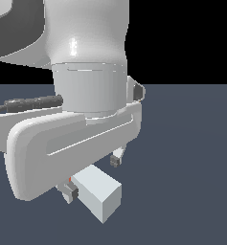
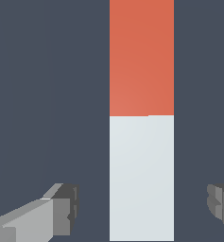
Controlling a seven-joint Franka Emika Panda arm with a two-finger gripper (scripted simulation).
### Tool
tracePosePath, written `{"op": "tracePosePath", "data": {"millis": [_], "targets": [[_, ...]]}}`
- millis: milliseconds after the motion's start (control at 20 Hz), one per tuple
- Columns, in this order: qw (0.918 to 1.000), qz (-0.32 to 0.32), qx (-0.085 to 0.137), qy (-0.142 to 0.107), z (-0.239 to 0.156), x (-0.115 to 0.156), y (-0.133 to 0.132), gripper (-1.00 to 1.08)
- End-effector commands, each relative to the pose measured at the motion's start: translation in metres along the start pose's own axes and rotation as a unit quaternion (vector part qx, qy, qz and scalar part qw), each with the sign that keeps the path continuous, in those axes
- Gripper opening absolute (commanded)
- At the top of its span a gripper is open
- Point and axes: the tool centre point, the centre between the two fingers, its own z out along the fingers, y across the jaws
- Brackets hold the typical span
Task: Insert the peg into the horizontal hole in a box.
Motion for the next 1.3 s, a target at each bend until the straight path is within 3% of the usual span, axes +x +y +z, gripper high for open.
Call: {"op": "tracePosePath", "data": {"millis": [0,450,500,1250], "targets": [[1.0000,0.000,0.000,0.001,0.012,0.001,0.000,1.00],[1.0000,0.000,0.000,0.001,0.036,0.000,0.000,1.00],[1.0000,0.000,0.000,0.001,0.036,0.000,0.000,-1.00],[1.0000,0.007,0.000,0.001,0.034,0.004,0.001,-1.00]]}}
